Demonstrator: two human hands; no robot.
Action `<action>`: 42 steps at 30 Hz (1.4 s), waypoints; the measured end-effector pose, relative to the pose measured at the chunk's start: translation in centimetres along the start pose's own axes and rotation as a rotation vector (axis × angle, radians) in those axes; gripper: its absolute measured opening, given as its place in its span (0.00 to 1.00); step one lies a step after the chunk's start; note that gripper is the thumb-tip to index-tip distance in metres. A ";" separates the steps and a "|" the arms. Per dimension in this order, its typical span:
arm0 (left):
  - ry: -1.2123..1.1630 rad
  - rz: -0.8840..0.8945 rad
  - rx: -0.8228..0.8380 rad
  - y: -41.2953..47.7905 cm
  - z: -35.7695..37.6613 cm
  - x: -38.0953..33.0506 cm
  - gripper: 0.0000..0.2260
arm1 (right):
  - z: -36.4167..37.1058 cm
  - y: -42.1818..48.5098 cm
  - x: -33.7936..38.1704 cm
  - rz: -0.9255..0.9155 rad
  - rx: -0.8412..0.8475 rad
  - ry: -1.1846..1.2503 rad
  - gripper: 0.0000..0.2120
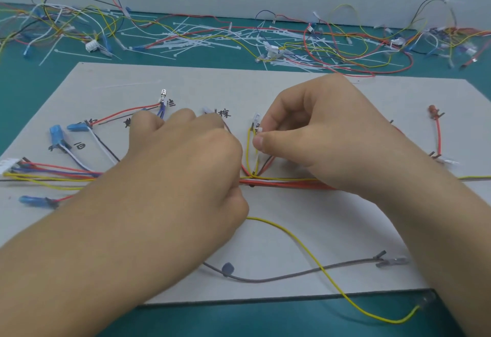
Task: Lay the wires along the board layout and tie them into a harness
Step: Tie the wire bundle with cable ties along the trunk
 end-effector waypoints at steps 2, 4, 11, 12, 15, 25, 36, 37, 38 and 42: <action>0.153 0.031 0.002 0.1 -0.3 0.0 0.08 | 0.0 0.0 0.0 0.005 0.008 0.008 0.06; 0.170 -0.003 0.050 0.1 -1.0 0.4 0.11 | 0.1 -0.1 0.1 0.011 0.035 0.012 0.06; -0.126 0.096 0.007 0.7 -1.9 1.9 0.08 | 0.5 -0.4 0.6 -0.022 0.129 0.011 0.05; -0.168 0.101 0.013 0.7 -1.8 2.1 0.07 | 0.5 -0.5 0.7 -0.033 0.150 0.013 0.04; -0.277 0.135 0.035 1.4 -1.6 2.4 0.02 | 0.6 -0.7 0.9 -0.058 0.189 -0.007 0.04; -0.758 0.203 0.268 1.9 0.0 2.6 0.08 | 0.2 -0.5 0.6 -0.091 0.252 -0.002 0.05; -0.851 0.100 0.183 2.5 -0.1 3.4 0.07 | 0.2 -0.4 0.2 -0.122 0.264 0.009 0.04; -0.853 0.089 0.177 2.5 -0.1 3.4 0.08 | 0.2 -0.4 0.2 -0.120 0.267 0.012 0.04; -0.851 0.082 0.173 2.5 -0.2 3.5 0.07 | 0.2 -0.4 0.3 -0.117 0.273 0.023 0.04; -0.842 0.069 0.143 2.5 -0.3 3.4 0.03 | 0.3 -0.5 0.4 -0.103 0.295 0.077 0.04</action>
Point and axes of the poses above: each hand's wrist, its own y-axis towards the middle knuckle, its own z-axis out of the palm, x = y × z, the point moved 6 cm from there along y, towards the middle knuckle
